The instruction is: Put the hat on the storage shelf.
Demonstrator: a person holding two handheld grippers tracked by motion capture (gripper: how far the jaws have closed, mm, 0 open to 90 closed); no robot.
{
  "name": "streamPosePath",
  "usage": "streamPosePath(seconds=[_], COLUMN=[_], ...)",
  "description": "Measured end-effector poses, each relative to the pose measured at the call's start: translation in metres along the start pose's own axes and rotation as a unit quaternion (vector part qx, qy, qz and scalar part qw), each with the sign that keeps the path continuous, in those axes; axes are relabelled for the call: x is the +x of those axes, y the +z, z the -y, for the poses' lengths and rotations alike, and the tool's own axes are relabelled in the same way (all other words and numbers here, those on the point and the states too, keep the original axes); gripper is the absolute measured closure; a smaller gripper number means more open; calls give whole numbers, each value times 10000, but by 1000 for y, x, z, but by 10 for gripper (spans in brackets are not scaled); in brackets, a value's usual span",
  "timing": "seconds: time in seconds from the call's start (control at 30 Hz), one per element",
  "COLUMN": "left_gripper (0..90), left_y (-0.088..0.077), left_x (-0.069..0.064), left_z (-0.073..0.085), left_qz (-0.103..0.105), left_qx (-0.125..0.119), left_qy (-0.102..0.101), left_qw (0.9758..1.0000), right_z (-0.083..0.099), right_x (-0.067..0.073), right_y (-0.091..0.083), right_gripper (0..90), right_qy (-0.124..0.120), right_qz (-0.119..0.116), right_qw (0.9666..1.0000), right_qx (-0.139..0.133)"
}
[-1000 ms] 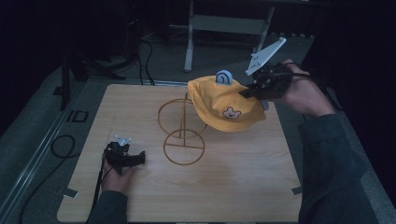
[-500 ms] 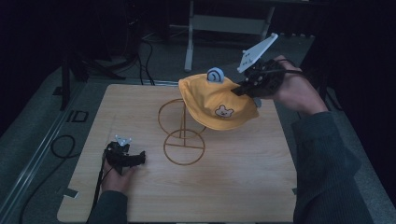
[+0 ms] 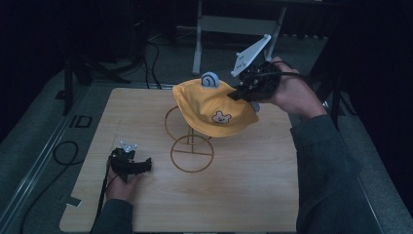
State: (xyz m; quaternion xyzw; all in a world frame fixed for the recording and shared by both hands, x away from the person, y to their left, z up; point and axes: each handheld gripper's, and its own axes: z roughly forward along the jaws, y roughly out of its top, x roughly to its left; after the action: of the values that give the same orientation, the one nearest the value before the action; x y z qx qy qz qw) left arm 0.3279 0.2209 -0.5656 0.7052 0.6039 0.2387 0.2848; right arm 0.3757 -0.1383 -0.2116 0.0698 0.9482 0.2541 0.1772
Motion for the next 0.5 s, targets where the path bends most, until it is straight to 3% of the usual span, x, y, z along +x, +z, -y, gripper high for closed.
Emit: streamPosePath(seconds=[0.5], left_gripper=[15], left_y=[0], left_x=[0], left_z=[0], left_qz=[-5], left_qx=[1], left_qy=[4], left_qw=[10000], right_z=[-25], right_x=[3], right_y=[26], right_gripper=[826], right_qy=[-92], right_qz=[-137], right_qw=[9998], right_qx=[75])
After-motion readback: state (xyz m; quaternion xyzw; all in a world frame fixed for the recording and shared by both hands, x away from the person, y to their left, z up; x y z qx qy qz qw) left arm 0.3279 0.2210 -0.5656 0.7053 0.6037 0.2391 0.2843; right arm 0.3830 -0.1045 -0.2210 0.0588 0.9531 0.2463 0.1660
